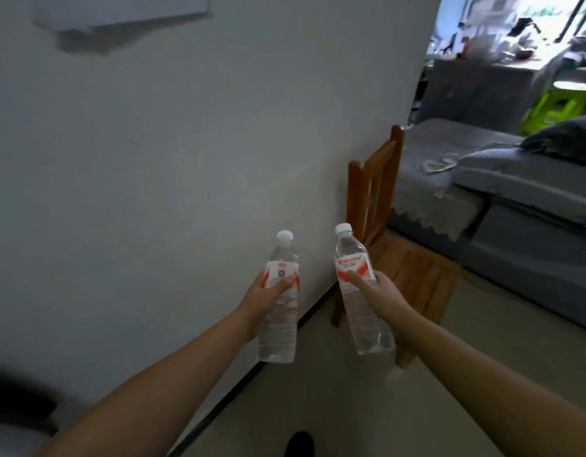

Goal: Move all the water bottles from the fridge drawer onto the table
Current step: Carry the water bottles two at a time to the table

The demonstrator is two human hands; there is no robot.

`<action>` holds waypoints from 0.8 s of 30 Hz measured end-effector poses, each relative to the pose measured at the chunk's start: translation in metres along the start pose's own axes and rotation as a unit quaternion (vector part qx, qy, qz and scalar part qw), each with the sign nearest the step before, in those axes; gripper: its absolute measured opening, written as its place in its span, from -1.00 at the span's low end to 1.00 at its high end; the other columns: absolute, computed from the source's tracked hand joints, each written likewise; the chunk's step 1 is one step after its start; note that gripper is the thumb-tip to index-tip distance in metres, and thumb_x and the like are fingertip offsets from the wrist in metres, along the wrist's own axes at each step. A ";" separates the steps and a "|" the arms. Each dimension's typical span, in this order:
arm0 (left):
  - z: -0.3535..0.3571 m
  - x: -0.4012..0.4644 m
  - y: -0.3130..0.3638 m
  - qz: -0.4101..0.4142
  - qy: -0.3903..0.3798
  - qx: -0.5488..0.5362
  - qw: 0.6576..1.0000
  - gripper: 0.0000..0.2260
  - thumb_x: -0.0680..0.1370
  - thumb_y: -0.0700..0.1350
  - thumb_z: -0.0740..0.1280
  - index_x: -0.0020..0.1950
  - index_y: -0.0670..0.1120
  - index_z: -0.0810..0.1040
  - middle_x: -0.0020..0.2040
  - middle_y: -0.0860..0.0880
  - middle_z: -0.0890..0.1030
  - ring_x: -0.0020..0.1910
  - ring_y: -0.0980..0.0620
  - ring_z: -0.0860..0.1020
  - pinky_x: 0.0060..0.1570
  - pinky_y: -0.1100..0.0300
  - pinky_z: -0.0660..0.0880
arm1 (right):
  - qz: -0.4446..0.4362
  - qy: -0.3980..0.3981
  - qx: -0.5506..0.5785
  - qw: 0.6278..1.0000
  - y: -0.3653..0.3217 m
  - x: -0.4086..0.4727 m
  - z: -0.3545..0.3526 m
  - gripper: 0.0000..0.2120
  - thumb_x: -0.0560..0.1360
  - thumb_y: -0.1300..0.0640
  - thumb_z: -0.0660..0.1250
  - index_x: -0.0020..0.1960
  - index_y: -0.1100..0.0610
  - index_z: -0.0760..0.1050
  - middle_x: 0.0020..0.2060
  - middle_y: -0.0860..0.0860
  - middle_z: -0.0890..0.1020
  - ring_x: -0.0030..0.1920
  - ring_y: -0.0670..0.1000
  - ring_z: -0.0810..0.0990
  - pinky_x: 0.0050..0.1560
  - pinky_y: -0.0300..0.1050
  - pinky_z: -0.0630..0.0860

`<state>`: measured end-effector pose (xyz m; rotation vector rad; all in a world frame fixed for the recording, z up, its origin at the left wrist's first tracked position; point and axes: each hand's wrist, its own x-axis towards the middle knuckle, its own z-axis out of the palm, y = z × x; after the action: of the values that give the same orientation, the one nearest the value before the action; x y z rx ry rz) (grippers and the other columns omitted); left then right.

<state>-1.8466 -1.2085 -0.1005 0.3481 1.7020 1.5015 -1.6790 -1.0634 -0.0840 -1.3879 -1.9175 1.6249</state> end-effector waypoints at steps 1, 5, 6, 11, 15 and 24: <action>0.007 0.014 0.007 0.002 -0.020 0.017 1.000 -0.61 0.43 0.01 0.46 0.20 -0.06 0.51 0.04 -0.19 0.63 -0.04 -0.18 0.62 -0.04 -0.05 0.59 | 0.004 0.019 0.018 1.000 -0.001 0.007 -0.008 -0.40 0.42 -0.24 0.34 0.32 0.07 0.36 0.14 0.03 0.59 0.08 0.07 0.60 0.16 0.09 0.54; 0.034 0.053 0.033 0.014 -0.099 0.066 0.993 -0.74 0.48 -0.03 0.41 0.14 -0.01 0.51 0.01 -0.17 0.62 -0.04 -0.16 0.62 -0.02 -0.06 0.58 | 0.004 0.071 0.067 0.995 0.000 0.021 -0.033 -0.42 0.45 -0.19 0.34 0.35 0.09 0.33 0.13 0.04 0.58 0.02 0.02 0.61 0.09 0.03 0.55; 0.042 0.063 0.040 0.014 -0.120 0.079 0.990 -0.78 0.48 -0.02 0.40 0.10 0.02 0.51 0.01 -0.16 0.62 -0.04 -0.16 0.62 0.01 -0.08 0.58 | 0.004 0.088 0.078 0.993 0.003 0.024 -0.040 -0.40 0.44 -0.20 0.34 0.35 0.09 0.33 0.13 0.04 0.59 0.03 0.03 0.62 0.11 0.06 0.56; 0.092 0.096 0.054 0.001 -0.193 0.125 0.973 -0.86 0.47 0.05 0.40 -0.04 0.10 0.47 -0.02 -0.09 0.61 -0.05 -0.09 0.62 0.01 -0.09 0.59 | 0.027 0.140 0.126 0.982 0.021 0.025 -0.076 -0.39 0.43 -0.21 0.35 0.35 0.12 0.35 0.06 0.04 0.62 -0.01 0.02 0.65 -0.01 0.01 0.62; 0.145 0.110 0.053 -0.015 -0.263 0.152 0.953 -0.67 0.48 0.05 0.39 0.19 0.00 0.44 0.02 -0.09 0.60 -0.06 -0.06 0.62 -0.10 0.04 0.59 | 0.046 0.195 0.152 0.968 0.038 0.017 -0.111 -0.47 0.47 -0.14 0.35 0.30 0.14 0.38 0.00 0.03 0.62 -0.06 -0.01 0.65 -0.19 -0.17 0.58; 0.315 0.115 0.035 -0.006 -0.398 0.219 0.891 -0.54 0.52 -0.01 0.35 0.37 -0.08 0.32 0.09 -0.11 0.58 -0.02 -0.06 0.62 -0.14 0.13 0.58 | 0.083 0.302 0.198 0.929 0.096 0.011 -0.224 -0.51 0.47 -0.11 0.37 0.27 0.16 0.40 0.04 0.08 0.62 -0.05 0.01 0.65 -0.22 -0.20 0.57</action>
<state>-1.7027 -0.9036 -0.0981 1.0321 1.3183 0.7530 -1.4778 -0.9263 -0.0966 -1.6455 -1.0846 1.3281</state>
